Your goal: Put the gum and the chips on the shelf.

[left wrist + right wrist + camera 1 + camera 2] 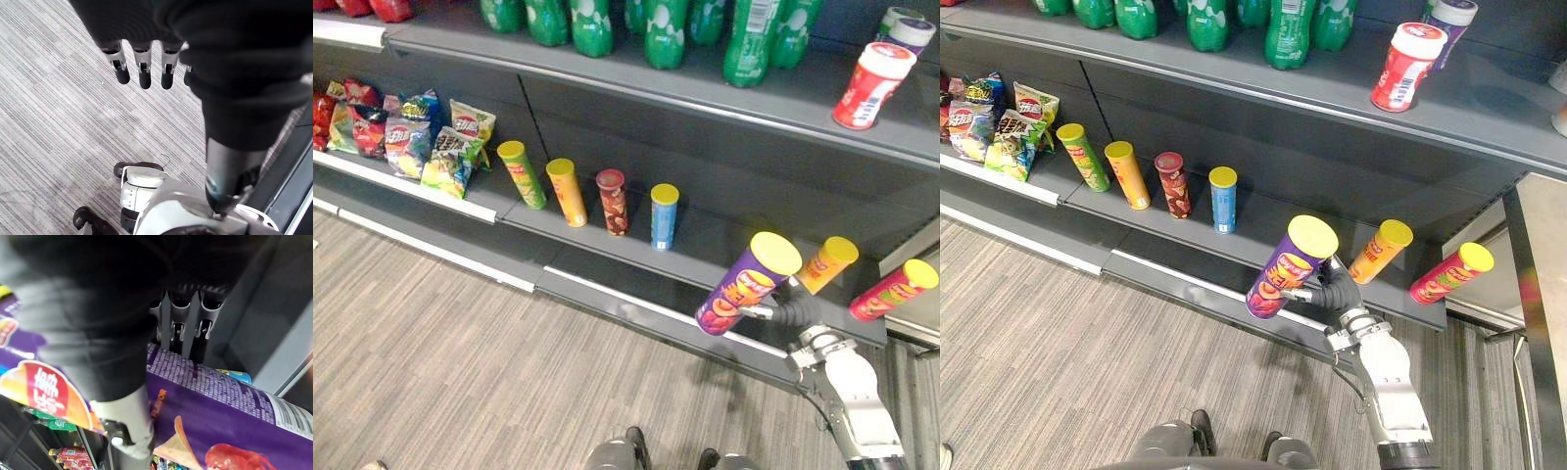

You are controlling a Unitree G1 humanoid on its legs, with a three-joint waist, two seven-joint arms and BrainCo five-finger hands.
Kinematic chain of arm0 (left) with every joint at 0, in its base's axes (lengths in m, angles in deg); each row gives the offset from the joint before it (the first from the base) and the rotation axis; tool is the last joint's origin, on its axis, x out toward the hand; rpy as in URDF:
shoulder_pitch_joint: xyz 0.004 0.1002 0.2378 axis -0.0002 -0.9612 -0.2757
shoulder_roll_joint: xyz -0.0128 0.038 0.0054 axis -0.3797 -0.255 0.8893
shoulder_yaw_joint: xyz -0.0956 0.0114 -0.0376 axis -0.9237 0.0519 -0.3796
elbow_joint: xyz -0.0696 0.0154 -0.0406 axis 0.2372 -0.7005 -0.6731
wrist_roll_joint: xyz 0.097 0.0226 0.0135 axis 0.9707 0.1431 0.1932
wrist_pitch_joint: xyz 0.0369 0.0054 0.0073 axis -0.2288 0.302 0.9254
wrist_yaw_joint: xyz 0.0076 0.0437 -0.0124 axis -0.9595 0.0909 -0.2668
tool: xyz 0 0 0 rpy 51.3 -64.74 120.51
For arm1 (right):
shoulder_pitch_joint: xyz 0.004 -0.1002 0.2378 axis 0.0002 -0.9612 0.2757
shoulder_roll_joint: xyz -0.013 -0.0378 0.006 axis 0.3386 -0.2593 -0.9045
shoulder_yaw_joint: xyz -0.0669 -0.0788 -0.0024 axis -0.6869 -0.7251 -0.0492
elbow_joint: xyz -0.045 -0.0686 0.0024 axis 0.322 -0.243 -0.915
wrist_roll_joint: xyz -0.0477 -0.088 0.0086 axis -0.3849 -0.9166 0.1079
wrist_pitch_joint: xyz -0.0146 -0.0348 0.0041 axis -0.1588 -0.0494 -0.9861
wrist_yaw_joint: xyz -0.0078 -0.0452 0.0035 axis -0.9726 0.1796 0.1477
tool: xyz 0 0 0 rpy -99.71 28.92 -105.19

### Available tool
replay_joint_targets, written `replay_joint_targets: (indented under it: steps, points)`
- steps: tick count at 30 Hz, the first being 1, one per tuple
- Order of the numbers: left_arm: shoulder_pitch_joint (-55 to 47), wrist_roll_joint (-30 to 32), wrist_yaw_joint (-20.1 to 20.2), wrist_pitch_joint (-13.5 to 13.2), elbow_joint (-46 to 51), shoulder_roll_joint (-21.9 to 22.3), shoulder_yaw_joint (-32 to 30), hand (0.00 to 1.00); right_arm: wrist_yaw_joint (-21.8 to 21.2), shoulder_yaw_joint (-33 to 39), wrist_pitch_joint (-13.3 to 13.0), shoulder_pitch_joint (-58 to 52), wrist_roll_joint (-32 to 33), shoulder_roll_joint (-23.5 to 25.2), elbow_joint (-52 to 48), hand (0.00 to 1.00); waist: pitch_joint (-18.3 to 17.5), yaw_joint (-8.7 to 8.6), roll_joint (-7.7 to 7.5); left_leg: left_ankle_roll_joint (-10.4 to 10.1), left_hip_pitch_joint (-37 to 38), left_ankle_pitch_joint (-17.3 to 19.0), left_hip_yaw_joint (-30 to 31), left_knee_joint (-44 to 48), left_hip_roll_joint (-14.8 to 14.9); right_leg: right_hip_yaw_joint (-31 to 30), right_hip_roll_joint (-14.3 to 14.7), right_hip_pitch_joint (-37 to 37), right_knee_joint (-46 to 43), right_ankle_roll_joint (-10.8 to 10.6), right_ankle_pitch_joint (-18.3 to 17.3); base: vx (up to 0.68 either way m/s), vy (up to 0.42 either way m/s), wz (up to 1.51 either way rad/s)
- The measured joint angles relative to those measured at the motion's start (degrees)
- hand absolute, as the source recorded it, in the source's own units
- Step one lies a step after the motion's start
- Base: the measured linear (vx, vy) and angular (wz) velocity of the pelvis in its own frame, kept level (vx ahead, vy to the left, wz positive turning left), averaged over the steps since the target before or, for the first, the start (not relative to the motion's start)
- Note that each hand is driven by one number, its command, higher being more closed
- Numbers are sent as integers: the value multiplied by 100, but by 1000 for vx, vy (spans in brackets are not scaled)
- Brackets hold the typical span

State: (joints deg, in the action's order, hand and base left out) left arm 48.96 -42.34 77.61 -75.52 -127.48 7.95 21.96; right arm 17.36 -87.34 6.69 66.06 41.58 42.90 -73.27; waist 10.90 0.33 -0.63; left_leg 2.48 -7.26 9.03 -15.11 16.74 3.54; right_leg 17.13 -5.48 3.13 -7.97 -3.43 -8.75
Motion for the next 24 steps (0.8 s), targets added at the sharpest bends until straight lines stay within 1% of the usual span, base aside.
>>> replay_joint_targets:
  steps: [1, 3, 6, 7, 8, 9, 10, 11, 12, 13, 14, 15, 17, 18, 20, 21, 24]
  points:
    - [0, -48, 11, -20, 3, 4, 3, 0, -13, 0, 0, -4, 0, 0, 0, 100, 6, 0, 12, -4, -11, -2, 15, 37, 7, 5, 6, 15, 6, 10, -8, 44, -96, 3]
    - [0, -53, 44, -74, 41, 21, 55, 0, -27, -30, -1, -6, -5, 0, 0, 100, 14, 3, 82, -81, -49, -52, 67, 74, 13, 5, 14, 16, 20, 22, -15, 20, -76, 2]
    - [1, -43, 100, -161, 86, 18, 170, 0, -13, -204, -1, -5, -19, 2, 2, 100, 18, 4, 122, -178, -36, -179, 217, -63, -32, -10, 8, 11, 88, 29, -12, -24, -42, 5]
    - [4, -38, 116, -174, 87, 12, 171, 0, -5, -246, -1, -4, -23, 7, 2, 100, 23, 5, 115, -169, -48, -221, 275, -60, -47, -19, -6, 7, 110, 31, -13, -42, -24, -2]
    - [7, -28, 151, -217, 91, 6, 169, 0, 48, -335, -1, 2, -63, 32, 12, 100, 44, 15, 79, -218, -76, -302, 490, 0, -94, -74, -39, 18, 144, 77, -38, -52, -21, -24]
    - [6, -28, 190, -247, 92, 5, 168, 0, 90, -454, -4, 64, -183, 54, 49, 100, 62, 85, 59, -270, -175, -339, 693, 170, -113, -197, -70, 6, 167, 112, -13, -60, -14, -40]
    - [9, -24, 208, -246, 84, 6, 167, 0, 89, -498, -7, 92, -232, 53, 76, 100, 109, 131, -1, -273, -193, -316, 786, 214, -106, -255, -84, 3, 164, 115, -4, -58, 6, -60]
    - [-8, 5, 248, -245, 63, 20, 187, 0, 93, -566, -24, 148, -234, 45, 169, 100, 116, 147, 55, -285, -140, -284, 827, 216, 0, -380, -69, -7, 95, 108, -3, -51, 31, -66]
    - [-10, 16, 254, -245, 57, 34, 238, 0, 118, -571, -25, 203, -234, 33, 213, 100, 122, 146, 120, -406, -7, -237, 902, 108, -1, -530, -64, -112, -29, 78, -34, -31, 53, -58]
    - [5, 19, 252, -244, 56, 23, 260, 0, 140, -568, -38, 226, -234, 33, 211, 100, 125, 125, 131, -425, 18, -225, 901, -12, -16, -570, -77, -158, -53, 68, -31, -5, 105, -42]
    - [77, 40, 272, -261, 62, -40, 286, 0, 224, -545, -86, 303, -233, 29, 210, 100, 140, 54, 185, -424, 65, -224, 881, -250, -47, -623, -109, -312, -175, -12, 20, -2, 103, -17]
    - [140, 108, 309, -272, 63, -94, 316, 0, 303, -545, -106, 364, -233, 32, 210, 100, 206, -14, 135, -388, 60, -249, 828, -411, -74, -644, -145, -454, -289, -36, 34, -28, 113, -16]
    - [285, 346, 386, -276, 65, -320, 428, 0, 386, -473, -136, 478, -234, 27, 210, 100, 408, -46, 21, -304, 79, -378, 750, -602, -165, -705, -240, -617, -412, -81, 63, -61, 81, -10]
    - [349, 434, 414, -277, 69, -407, 489, 0, 463, -420, -141, 494, -235, 25, 210, 100, 437, -45, 14, -271, 103, -427, 729, -688, -210, -725, -275, -641, -412, -107, 83, -61, 83, -10]
    - [439, 470, 437, -287, 79, -444, 622, 0, 574, -427, -146, 682, -235, 26, 209, 100, 479, -40, 18, -237, 149, -512, 611, -870, -268, -828, -329, -727, -389, -177, 150, -62, 84, -20]
    - [533, 470, 440, -295, 82, -450, 654, 0, 609, -425, -179, 852, -234, 21, 189, 100, 538, -47, 56, -206, 130, -537, 572, -944, -296, -847, -354, -773, -358, -197, 202, -70, 78, -22]
    - [746, 464, 408, -340, 173, -502, 733, 0, 749, -444, -188, 1246, -241, 21, 185, 100, 711, -46, 96, -181, 97, -610, 475, -1078, -317, -918, -354, -805, -147, -232, 400, -58, 63, -14]
